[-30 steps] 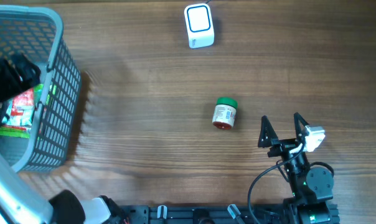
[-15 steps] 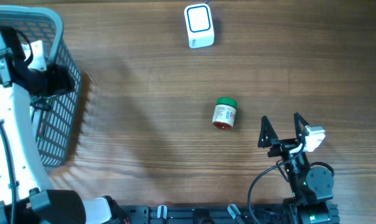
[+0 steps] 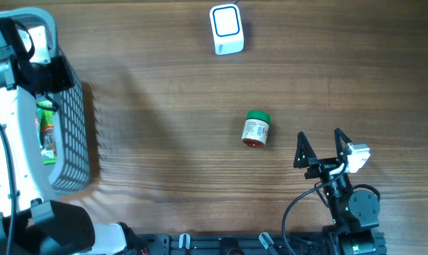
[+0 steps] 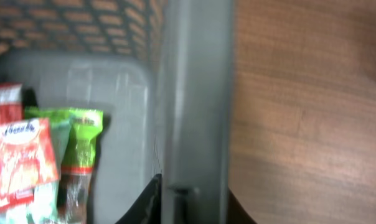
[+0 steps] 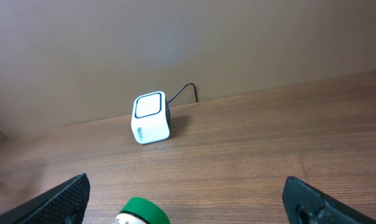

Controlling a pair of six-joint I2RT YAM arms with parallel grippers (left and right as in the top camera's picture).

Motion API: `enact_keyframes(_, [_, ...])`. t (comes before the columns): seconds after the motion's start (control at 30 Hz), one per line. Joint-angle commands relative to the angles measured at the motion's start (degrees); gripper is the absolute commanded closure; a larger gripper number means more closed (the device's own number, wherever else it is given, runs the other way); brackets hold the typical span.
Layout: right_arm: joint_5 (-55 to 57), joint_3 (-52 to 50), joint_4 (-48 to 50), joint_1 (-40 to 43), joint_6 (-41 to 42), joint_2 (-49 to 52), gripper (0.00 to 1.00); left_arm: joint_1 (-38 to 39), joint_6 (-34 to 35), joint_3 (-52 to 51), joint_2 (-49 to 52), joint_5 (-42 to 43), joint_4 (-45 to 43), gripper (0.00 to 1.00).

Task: Scan the item barcode
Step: 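Reach the left gripper back into the basket and grasp packets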

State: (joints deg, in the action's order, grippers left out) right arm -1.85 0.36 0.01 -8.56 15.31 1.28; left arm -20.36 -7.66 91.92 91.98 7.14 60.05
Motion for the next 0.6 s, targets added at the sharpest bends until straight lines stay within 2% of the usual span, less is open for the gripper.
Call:
enact_keyframes(0.0, [0.6, 0.0, 0.3, 0.2, -0.2, -0.3, 0.0, 0.0, 0.9, -1.0, 2.7, 1.1, -2.9, 0.87])
enact_keyframes(0.17, [0.6, 0.0, 0.3, 0.2, -0.1, -0.3, 0.0, 1.3, -5.1, -1.0, 3.6, 4.0, -6.5, 0.9])
enact_keyframes(0.3, [0.6, -0.1, 0.3, 0.2, -0.2, -0.3, 0.0, 5.4, -11.9, -1.0, 3.6, 4.2, -8.5, 0.89])
enact_keyframes(0.43, [0.6, 0.0, 0.3, 0.2, -0.2, -0.3, 0.0, 9.6, -11.3, -1.0, 3.6, 3.9, -11.9, 0.88])
enact_keyframes(0.57, [0.6, 0.0, 0.3, 0.2, -0.1, -0.3, 0.0, 10.0, -8.2, -1.0, 3.7, 3.7, -14.3, 0.88])
